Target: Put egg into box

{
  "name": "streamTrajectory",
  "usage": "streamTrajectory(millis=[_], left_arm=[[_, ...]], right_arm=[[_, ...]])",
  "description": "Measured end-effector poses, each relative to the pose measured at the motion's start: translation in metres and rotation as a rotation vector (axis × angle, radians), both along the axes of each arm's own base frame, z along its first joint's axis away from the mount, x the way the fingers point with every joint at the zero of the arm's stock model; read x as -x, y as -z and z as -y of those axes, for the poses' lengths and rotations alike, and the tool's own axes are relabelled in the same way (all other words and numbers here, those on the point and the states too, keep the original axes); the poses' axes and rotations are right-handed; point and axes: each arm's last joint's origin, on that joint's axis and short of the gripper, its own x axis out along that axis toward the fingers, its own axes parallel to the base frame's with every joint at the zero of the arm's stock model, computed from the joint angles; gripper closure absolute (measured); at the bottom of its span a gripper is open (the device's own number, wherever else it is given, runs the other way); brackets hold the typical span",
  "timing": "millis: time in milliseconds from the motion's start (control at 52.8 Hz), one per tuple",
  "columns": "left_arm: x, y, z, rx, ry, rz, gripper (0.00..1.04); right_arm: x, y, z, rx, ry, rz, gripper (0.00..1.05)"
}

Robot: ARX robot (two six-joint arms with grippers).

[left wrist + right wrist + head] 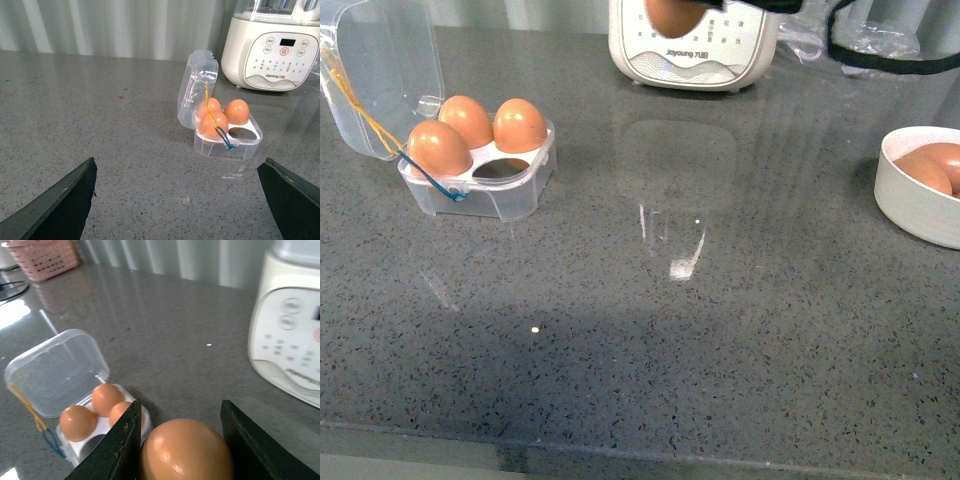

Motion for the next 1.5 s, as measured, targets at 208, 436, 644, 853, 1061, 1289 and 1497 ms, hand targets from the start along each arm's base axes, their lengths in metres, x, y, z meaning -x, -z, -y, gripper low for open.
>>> streamTrajectory(millis=[208, 436, 644, 853, 1061, 1289, 1497], left_arm=[[0.0, 0.0, 0.0, 0.0, 0.0, 0.0, 0.07], [0.0, 0.0, 0.0, 0.0, 0.0, 0.0, 0.07], [0.0, 0.0, 0.0, 0.0, 0.0, 0.0, 0.07], [0.0, 0.0, 0.0, 0.0, 0.0, 0.0, 0.07], [0.0, 0.0, 0.0, 0.0, 0.0, 0.0, 0.07], [0.0, 0.0, 0.0, 0.0, 0.0, 0.0, 0.07], [0.0, 0.0, 0.0, 0.0, 0.0, 0.0, 0.07]], right_arm=[[-0.011, 0.007, -0.051, 0.014, -0.174, -0.067, 0.63], [-0.005, 0.012, -0.088, 0.08, -0.311, -0.069, 0.63], [0.0, 0.022, -0.107, 0.135, -0.381, -0.063, 0.63], [-0.008, 0.027, -0.113, 0.15, -0.37, -0.063, 0.63], [-0.012, 0.027, -0.116, 0.163, -0.358, -0.059, 0.63], [-0.013, 0.029, -0.116, 0.175, -0.335, -0.054, 0.63], [-0.015, 0.029, -0.114, 0.187, -0.319, -0.048, 0.63]])
